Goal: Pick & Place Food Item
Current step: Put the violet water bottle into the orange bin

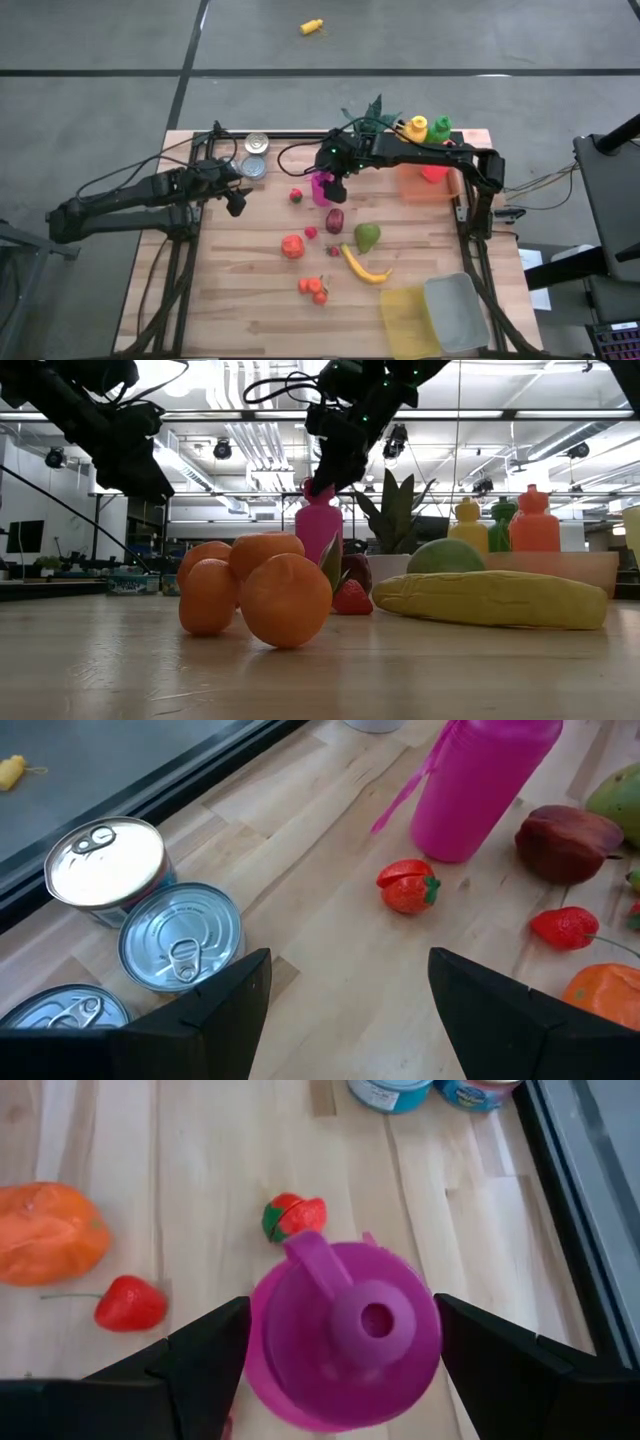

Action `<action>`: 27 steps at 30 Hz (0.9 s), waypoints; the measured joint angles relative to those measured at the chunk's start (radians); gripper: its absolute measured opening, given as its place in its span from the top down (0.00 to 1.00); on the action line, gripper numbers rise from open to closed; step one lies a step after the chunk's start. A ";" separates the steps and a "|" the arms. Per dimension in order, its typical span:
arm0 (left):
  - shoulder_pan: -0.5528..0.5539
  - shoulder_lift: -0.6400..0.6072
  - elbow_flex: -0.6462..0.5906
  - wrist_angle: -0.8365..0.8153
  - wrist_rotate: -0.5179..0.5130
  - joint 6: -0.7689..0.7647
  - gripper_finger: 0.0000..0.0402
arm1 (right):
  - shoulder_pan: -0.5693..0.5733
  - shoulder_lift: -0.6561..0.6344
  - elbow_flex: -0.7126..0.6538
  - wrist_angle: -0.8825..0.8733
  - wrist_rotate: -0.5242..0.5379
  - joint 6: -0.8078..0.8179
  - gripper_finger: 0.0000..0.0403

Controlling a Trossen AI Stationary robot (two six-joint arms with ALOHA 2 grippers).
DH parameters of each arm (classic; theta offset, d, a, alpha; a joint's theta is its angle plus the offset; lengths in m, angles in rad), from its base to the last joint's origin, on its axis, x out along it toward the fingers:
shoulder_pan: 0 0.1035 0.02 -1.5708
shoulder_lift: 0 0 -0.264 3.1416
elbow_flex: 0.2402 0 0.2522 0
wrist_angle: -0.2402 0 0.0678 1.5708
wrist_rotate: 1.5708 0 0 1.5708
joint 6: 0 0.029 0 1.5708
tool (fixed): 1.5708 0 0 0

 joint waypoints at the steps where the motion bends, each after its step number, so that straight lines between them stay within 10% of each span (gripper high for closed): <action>1: 0.000 0.000 0.000 0.000 0.000 0.000 0.31 | 0.000 0.001 -0.001 0.005 0.000 0.000 0.24; 15: 0.000 0.000 0.000 0.000 0.000 0.000 0.31 | 0.000 0.001 -0.002 0.007 -0.027 0.003 0.46; 27: 0.000 0.000 0.000 0.000 0.000 0.000 0.31 | 0.002 -0.002 -0.002 0.006 -0.028 0.006 0.45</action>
